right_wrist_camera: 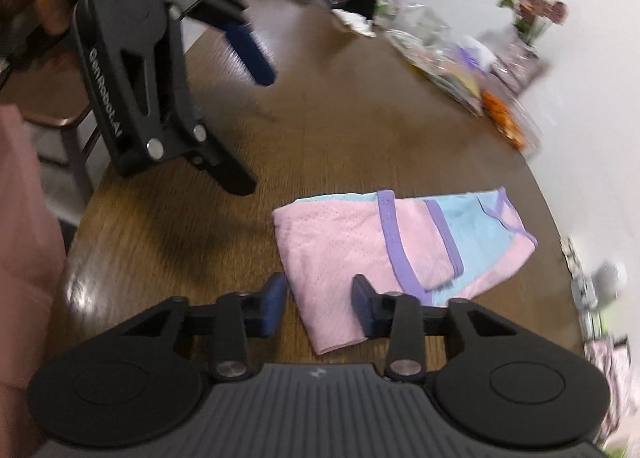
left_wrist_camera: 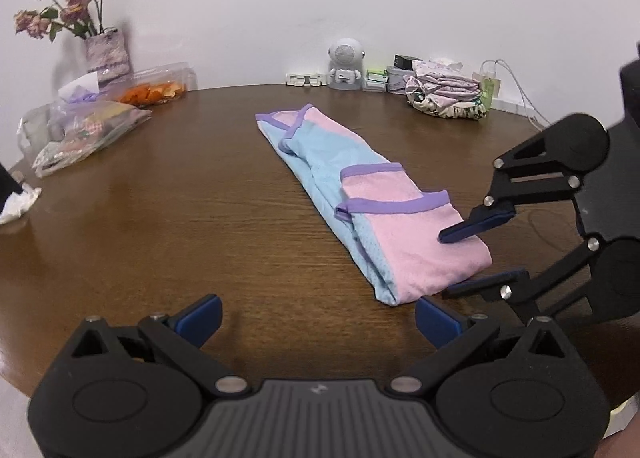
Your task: Fold clothes
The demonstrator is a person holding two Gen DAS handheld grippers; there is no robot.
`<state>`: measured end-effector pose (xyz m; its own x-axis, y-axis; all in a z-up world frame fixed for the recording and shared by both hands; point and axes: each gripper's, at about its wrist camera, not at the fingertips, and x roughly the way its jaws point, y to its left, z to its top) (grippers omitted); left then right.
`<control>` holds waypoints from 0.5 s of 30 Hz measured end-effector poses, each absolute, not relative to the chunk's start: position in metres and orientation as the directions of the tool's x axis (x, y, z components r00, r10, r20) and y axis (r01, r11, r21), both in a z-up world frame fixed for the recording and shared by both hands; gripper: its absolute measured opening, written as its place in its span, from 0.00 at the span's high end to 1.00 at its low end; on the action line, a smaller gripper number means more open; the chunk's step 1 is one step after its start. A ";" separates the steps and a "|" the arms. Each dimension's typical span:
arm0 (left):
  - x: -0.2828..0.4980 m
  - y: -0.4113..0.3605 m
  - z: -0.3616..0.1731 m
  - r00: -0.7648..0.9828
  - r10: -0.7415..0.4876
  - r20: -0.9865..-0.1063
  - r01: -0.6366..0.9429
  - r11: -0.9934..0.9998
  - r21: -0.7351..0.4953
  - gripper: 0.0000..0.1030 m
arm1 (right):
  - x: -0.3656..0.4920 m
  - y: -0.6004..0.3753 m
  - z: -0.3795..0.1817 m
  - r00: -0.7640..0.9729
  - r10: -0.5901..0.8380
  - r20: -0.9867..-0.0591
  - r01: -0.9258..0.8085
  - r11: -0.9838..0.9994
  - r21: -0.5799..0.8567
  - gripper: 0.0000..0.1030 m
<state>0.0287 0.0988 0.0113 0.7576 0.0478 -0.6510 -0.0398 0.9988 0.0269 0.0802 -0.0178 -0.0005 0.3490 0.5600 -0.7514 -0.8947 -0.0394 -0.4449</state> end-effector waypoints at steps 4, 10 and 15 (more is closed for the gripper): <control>0.033 0.096 0.016 0.764 0.015 -0.645 0.011 0.999 0.037 0.00 | 0.087 -0.012 0.001 0.291 0.550 -0.783 -0.912 -0.089 -0.401 0.85; 0.046 0.084 0.019 0.767 -0.028 -0.641 0.161 0.976 0.149 0.00 | 0.113 -0.012 0.011 0.205 0.565 -0.799 -0.960 -0.044 -0.277 0.90; 0.067 0.060 0.015 0.794 -0.074 -0.603 0.395 0.818 0.419 0.00 | 0.149 -0.014 0.028 0.146 0.584 -0.798 -0.986 0.024 -0.162 0.90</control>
<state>0.0668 0.0595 0.0154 0.7943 -0.0744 -0.6030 0.3946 0.8178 0.4189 0.1491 -0.0137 0.0284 0.1456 0.5842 -0.7984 -0.9864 0.0239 -0.1624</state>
